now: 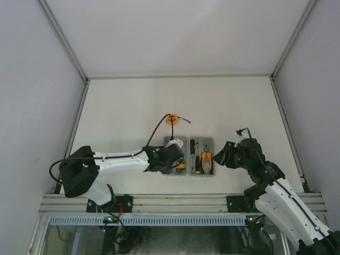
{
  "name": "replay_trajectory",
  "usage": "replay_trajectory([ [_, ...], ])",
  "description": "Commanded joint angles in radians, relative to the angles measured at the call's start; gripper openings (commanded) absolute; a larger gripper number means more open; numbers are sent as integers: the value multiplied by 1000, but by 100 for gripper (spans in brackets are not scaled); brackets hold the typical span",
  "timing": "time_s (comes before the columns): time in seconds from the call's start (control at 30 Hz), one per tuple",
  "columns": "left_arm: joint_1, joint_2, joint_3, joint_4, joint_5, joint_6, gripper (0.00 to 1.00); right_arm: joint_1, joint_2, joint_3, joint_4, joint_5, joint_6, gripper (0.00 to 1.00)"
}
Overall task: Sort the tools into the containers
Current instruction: Place the engineering item in the storage box.
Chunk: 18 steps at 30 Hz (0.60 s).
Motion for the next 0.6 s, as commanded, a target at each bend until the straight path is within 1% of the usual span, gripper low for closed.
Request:
replay_trajectory([
  [0.0,-4,-47,54,-49,-35,4,24,-1,-4,1,44,-6,-6,42],
  [0.17,-5,-83,66,-59,-44,0,28,-1,-6,1,48,-4,-9,42],
  [0.43,-4,-179,59,-35,-51,-18,29,5,-14,27,20,25,-46,42],
  [0.53,-1,-228,38,-2,-53,-39,29,42,-7,46,32,27,-74,42],
  [0.57,5,-250,27,12,-53,-53,30,73,2,55,41,47,-73,42],
])
